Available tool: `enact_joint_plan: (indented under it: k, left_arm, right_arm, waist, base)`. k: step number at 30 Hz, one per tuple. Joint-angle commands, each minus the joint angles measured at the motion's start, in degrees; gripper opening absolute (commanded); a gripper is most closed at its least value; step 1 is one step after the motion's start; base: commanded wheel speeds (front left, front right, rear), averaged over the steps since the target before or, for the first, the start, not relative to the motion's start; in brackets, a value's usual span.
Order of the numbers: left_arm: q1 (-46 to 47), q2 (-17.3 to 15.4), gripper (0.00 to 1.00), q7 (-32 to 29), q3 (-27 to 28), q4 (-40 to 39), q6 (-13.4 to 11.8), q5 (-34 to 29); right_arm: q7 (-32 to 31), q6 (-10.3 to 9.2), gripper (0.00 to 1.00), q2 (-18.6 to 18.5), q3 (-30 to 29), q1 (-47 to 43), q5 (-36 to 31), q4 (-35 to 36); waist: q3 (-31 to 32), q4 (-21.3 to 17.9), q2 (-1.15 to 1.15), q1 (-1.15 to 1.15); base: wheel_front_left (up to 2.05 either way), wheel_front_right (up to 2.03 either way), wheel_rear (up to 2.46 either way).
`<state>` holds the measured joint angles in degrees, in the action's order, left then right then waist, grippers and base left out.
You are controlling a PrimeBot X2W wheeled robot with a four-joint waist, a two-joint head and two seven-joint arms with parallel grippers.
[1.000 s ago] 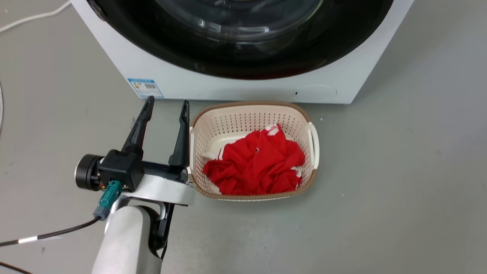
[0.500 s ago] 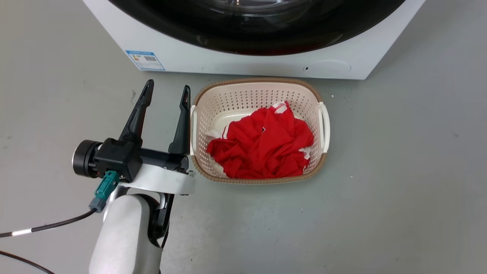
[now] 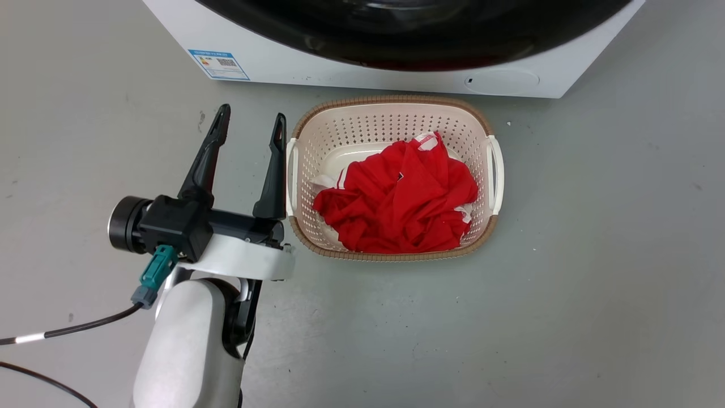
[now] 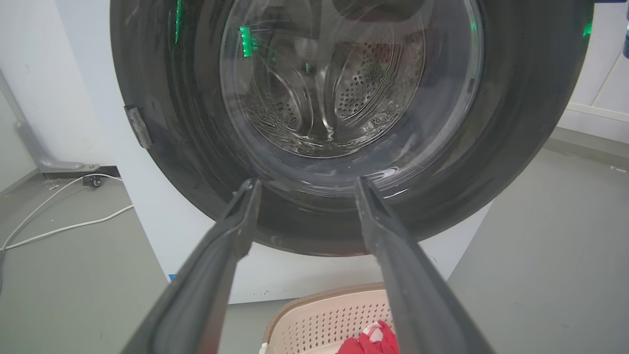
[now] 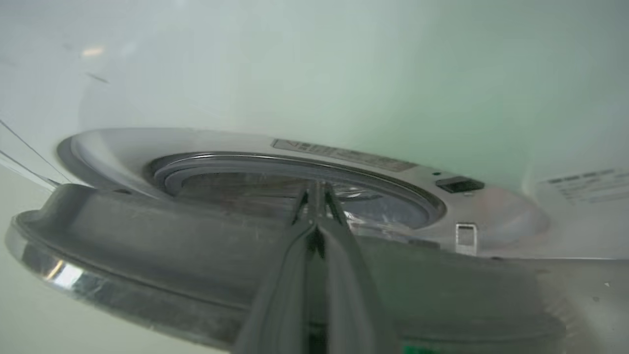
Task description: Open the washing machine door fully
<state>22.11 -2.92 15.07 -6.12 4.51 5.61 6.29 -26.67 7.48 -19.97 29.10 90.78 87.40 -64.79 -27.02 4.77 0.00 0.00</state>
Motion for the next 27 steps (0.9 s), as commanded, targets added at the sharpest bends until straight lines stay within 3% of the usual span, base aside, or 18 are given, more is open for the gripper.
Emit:
enact_joint_plan:
  k: [1, 14, 27]
  left_arm:
    - [0.7, 0.1, 1.00, 0.1, 0.0, 0.0, -0.1, 0.1]
    - [0.0, 0.1, 1.00, 0.1, -0.4, 1.7, -0.5, 0.3]
    - [-4.8, 0.1, 1.00, 0.1, -0.1, 4.3, -0.8, -0.4]
  right_arm:
    - [-1.5, 0.02, 0.00, 1.9, 0.6, -0.5, 0.5, 0.7]
    - [-13.6, 0.01, 0.00, 0.0, -0.6, -5.8, 4.9, 5.9]
    - [-21.4, 0.01, 0.00, 2.4, 0.2, -21.5, 9.6, 15.1]
  waist:
    - [0.0, 0.0, 0.00, 0.00]
    - [2.8, -1.0, 0.00, 0.00]
    - [13.1, -2.0, 0.00, 0.00]
  base:
    - [0.00, 0.00, 0.00]
    - [0.00, 0.00, 0.00]
    - [0.00, 0.00, 0.00]
